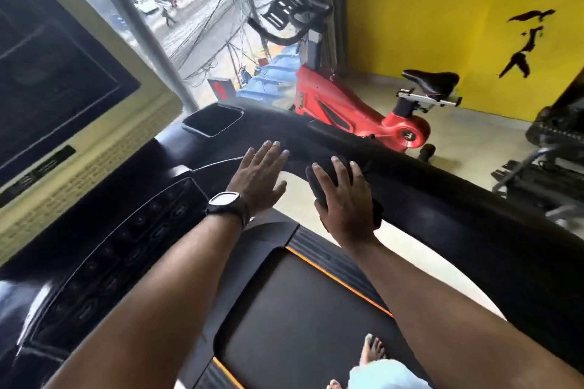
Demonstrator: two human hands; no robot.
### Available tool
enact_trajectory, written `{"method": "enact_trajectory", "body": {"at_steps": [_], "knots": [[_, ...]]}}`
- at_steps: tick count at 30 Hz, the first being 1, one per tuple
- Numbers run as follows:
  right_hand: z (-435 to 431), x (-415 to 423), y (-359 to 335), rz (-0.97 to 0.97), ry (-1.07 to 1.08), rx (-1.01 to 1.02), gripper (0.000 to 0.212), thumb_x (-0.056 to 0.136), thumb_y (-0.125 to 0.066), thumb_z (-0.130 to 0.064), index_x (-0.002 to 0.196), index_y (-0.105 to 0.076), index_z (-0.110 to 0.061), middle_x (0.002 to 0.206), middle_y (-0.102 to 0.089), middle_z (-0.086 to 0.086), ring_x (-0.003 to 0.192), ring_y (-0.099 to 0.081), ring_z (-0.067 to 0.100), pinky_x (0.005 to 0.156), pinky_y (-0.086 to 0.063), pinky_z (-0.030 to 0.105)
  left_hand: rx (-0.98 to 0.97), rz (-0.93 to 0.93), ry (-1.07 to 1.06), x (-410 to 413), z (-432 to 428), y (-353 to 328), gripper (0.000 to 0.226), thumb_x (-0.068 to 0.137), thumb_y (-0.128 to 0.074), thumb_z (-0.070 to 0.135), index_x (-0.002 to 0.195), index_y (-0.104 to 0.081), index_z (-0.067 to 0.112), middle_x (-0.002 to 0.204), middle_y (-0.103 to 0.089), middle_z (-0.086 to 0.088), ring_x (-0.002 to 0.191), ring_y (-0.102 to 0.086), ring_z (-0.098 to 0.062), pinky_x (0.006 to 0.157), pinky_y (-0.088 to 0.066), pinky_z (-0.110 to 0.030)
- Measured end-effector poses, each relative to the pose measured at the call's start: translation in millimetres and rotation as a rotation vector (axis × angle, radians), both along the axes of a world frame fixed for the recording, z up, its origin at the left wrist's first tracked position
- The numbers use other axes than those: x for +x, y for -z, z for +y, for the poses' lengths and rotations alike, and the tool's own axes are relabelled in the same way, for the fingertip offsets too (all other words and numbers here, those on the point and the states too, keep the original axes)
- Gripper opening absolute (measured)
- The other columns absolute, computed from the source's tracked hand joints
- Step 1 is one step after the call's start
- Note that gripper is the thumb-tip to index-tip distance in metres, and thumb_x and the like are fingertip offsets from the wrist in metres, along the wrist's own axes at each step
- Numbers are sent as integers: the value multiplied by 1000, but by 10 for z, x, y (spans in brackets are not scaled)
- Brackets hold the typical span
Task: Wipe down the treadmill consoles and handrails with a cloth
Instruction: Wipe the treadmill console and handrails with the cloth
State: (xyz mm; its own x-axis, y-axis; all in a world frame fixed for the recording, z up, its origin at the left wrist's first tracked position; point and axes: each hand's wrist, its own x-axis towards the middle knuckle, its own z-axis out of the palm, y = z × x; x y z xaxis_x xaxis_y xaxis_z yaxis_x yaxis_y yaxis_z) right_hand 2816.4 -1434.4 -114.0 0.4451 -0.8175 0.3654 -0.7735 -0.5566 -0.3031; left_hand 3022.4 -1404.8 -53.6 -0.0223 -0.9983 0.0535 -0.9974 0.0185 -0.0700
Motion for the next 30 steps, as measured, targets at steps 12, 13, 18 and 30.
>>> {"method": "enact_trajectory", "body": {"at_steps": [12, 13, 18, 30], "knots": [[-323, -210, 192, -126, 395, -133, 58, 88, -55, -33, 146, -52, -29, 153, -46, 15, 134, -46, 48, 97, -47, 54, 164, -105, 488, -360, -1234, 1, 69, 91, -31, 43, 155, -36, 17, 162, -30, -7, 151, -23, -28, 123, -17, -48], [-294, -198, 228, -167, 443, -129, 61, 86, -60, -30, 146, -52, -28, 153, -46, 15, 134, -44, 48, 100, -47, 55, 174, -140, 523, -319, -1289, -5, 71, 90, -35, 44, 155, -35, 16, 162, -30, -8, 151, -23, -28, 123, -18, -48], [-77, 254, 407, -372, 696, -102, 68, 81, -72, -26, 147, -51, -26, 154, -44, 17, 138, -41, 45, 113, -38, 53, 211, -177, 669, -133, -1425, -21, 81, 90, -63, 32, 158, -24, 14, 164, -25, -9, 152, -19, -29, 124, -14, -44], [-831, 1484, -8, -1383, 1321, -1, 64, 97, -60, -31, 150, -42, 0, 156, -33, 31, 145, -31, 47, 118, -22, 45, 238, -57, 919, 376, -1716, 76, 87, 78, -29, 43, 160, -12, 19, 167, -13, -4, 155, -7, -20, 125, -14, -44]]}}
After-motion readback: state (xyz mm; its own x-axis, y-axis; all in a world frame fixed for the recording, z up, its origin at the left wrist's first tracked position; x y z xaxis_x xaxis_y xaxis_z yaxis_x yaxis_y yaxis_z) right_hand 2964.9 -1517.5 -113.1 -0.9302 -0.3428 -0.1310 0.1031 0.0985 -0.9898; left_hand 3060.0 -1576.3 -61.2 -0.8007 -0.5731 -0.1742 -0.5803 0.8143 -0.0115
